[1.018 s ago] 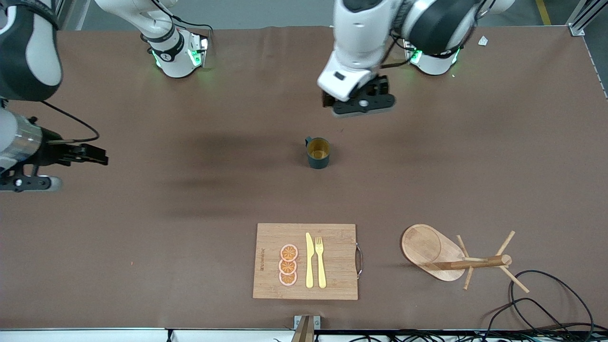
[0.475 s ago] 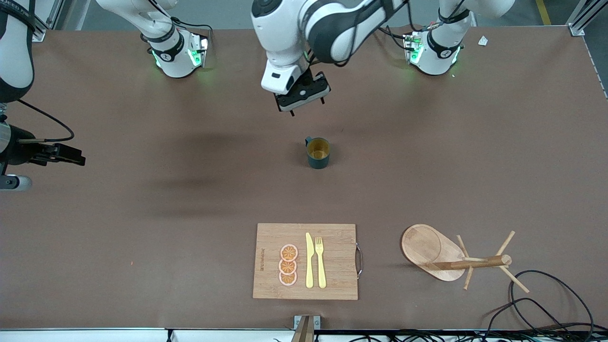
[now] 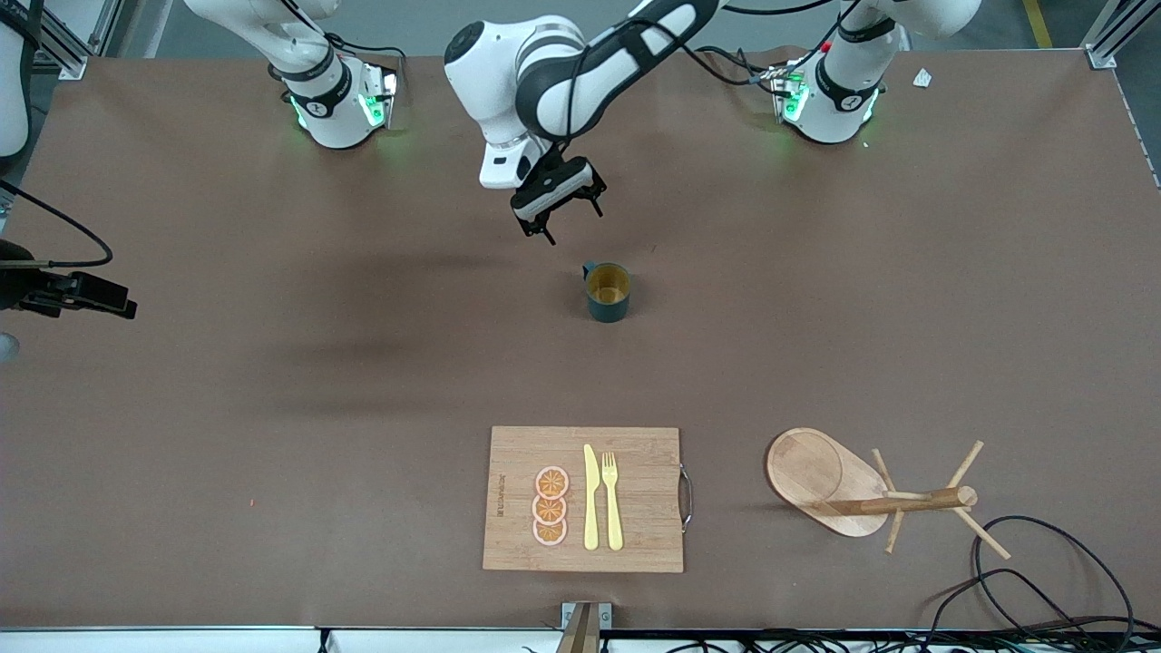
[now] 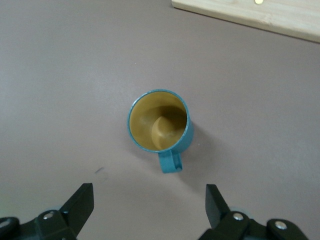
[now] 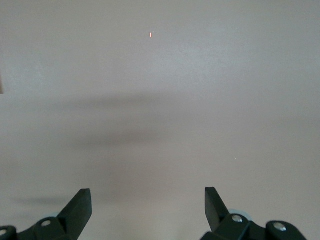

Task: Pass cup and hang on rack
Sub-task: 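Withdraw the right gripper while the left gripper reaches toward the mug handle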

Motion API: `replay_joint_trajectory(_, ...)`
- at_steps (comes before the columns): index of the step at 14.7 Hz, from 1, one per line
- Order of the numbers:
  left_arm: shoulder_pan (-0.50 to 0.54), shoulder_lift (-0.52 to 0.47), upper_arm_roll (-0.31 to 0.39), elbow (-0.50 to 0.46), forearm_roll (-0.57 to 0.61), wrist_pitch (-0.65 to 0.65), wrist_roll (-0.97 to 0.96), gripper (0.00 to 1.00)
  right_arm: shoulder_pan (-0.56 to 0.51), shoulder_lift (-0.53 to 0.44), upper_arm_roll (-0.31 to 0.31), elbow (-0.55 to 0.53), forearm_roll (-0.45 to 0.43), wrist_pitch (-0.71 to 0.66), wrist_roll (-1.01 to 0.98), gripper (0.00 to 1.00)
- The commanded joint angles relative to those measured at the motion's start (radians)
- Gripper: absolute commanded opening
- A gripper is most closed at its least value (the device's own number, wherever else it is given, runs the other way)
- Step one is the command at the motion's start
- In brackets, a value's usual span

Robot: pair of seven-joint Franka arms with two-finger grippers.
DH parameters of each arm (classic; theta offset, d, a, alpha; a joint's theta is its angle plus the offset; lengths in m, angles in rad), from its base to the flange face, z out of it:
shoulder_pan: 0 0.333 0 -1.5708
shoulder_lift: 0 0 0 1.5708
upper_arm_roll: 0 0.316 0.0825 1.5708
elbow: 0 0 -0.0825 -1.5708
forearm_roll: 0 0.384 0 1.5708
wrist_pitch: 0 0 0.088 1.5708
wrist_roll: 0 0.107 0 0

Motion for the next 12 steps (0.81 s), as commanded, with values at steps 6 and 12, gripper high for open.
replay_joint_trajectory(6, -0.103, 0.135, 0.017, 0.024, 0.282, -0.007, -0.233, 0.93, -0.023, 0.004, 0.022, 0.032, 0.001, -0.089, -0.004, 1.0)
replay_joint_trajectory(12, -0.103, 0.216, 0.018, 0.022, 0.429, -0.018, -0.291, 0.88, -0.017, -0.06, 0.024, 0.034, 0.001, -0.187, 0.004, 1.0)
